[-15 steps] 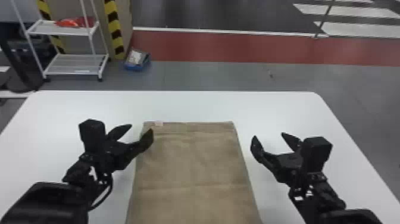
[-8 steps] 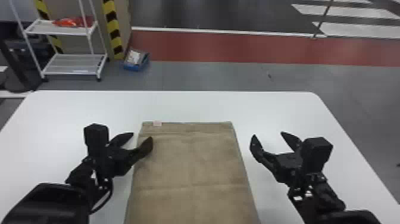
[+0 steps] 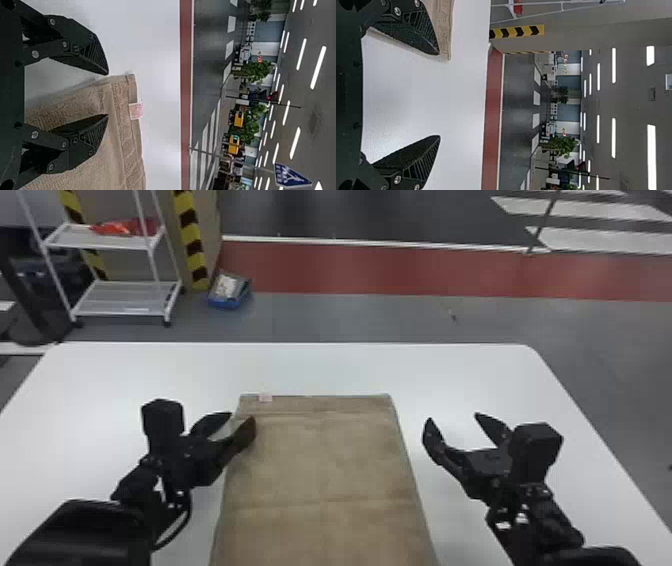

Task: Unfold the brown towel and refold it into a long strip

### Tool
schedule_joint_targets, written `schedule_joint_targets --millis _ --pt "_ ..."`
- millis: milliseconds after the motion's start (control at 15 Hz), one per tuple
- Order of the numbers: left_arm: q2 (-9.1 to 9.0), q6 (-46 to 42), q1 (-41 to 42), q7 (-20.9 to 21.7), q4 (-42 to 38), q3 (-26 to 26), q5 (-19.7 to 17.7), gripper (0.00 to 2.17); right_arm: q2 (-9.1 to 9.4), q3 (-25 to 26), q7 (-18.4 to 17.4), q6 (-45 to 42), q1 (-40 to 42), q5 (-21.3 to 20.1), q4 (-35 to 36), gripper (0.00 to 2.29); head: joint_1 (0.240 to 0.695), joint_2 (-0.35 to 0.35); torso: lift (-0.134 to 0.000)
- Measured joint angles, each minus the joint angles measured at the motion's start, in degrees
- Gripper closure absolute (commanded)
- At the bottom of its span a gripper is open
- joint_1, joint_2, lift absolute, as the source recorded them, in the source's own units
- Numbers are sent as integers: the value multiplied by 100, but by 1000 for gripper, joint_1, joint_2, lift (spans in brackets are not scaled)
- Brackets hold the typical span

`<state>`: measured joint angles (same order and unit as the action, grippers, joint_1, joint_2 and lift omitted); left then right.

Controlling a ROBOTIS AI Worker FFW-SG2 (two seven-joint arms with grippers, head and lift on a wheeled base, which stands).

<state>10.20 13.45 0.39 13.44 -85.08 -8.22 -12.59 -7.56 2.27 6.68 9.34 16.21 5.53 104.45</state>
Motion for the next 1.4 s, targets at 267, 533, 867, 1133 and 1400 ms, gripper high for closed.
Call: schedule_joint_targets --millis 267,533,867,1133,1400 --pt "2 -84 48 32 -38 -1 2 984 0 10 0 -7 13 16 -9 144 695 -97 -123" --pt "8 -92 110 102 -117 42 2 998 8 -6 0 -4 13 17 -7 144 695 -95 -123" --pt "14 -124 441 -24 -787 83 7 998 3 -3 0 -4 28 42 -3 144 695 -100 -123" --pt "62 967 1093 60 -2433 119 19 998 6 10 0 -43 52 58 -3 144 695 -126 -123" --pt "96 2788 1502 644 -3817 -80 -33 994 6 64 0 -76 117 84 0 144 695 -208 -123"
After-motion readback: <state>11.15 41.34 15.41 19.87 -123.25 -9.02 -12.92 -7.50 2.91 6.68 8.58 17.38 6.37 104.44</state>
